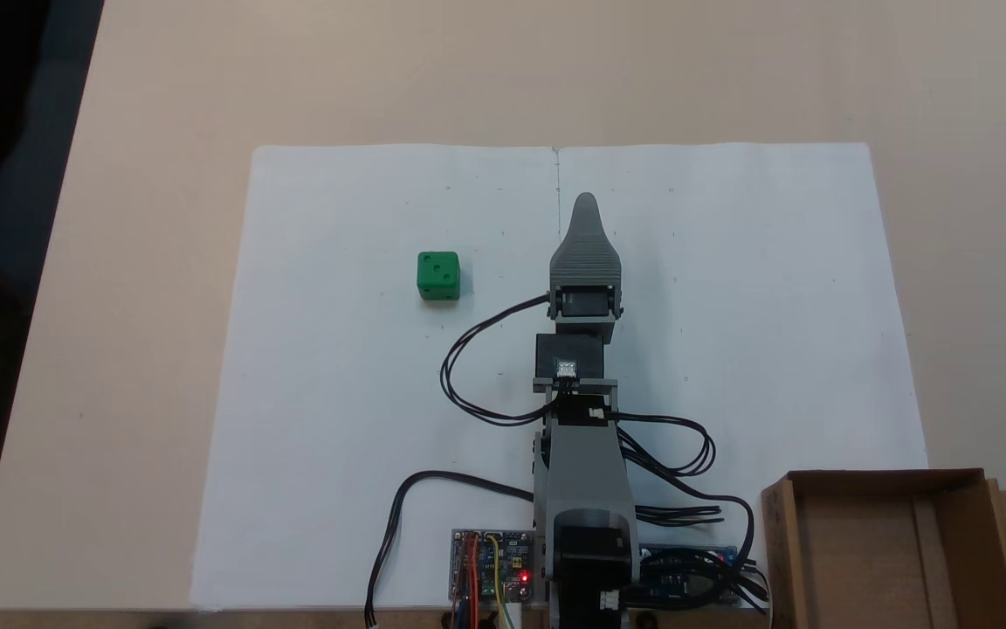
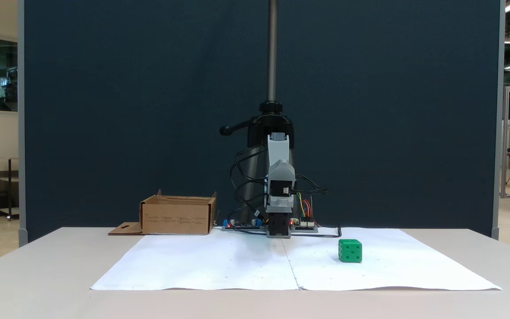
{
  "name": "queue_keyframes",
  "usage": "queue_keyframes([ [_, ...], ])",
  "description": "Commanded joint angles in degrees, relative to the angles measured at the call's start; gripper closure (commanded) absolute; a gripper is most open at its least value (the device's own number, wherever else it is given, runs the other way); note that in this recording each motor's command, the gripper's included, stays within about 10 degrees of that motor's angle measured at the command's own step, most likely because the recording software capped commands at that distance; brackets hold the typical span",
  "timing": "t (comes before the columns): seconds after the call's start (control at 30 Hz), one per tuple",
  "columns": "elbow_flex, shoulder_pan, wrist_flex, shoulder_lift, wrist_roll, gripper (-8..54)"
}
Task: Grasp a green dice and put it in the bin.
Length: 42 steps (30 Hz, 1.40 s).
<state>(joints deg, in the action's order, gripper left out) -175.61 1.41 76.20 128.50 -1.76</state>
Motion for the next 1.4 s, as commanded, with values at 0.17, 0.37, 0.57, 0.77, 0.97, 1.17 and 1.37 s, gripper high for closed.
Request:
queue_keyframes([
  [0.17, -3.69, 5.89, -4.22, 6.15, 1.32, 2.1],
  [0.37, -3.78, 2.29, -4.39, 6.15, 1.41, 2.2],
  [0.57, -3.78, 1.76, -4.22, 6.33, 1.05, 2.1],
  [0.77, -3.78, 2.02, -0.7, 7.21, 0.7, 2.3],
  [0.97, 1.49, 1.93, 0.0, 7.12, -0.09, 4.4],
  [1.17, 12.13, 2.11, -8.0, 6.94, -0.18, 5.3],
  [1.37, 24.35, 2.11, -29.25, 6.94, -0.09, 5.2],
])
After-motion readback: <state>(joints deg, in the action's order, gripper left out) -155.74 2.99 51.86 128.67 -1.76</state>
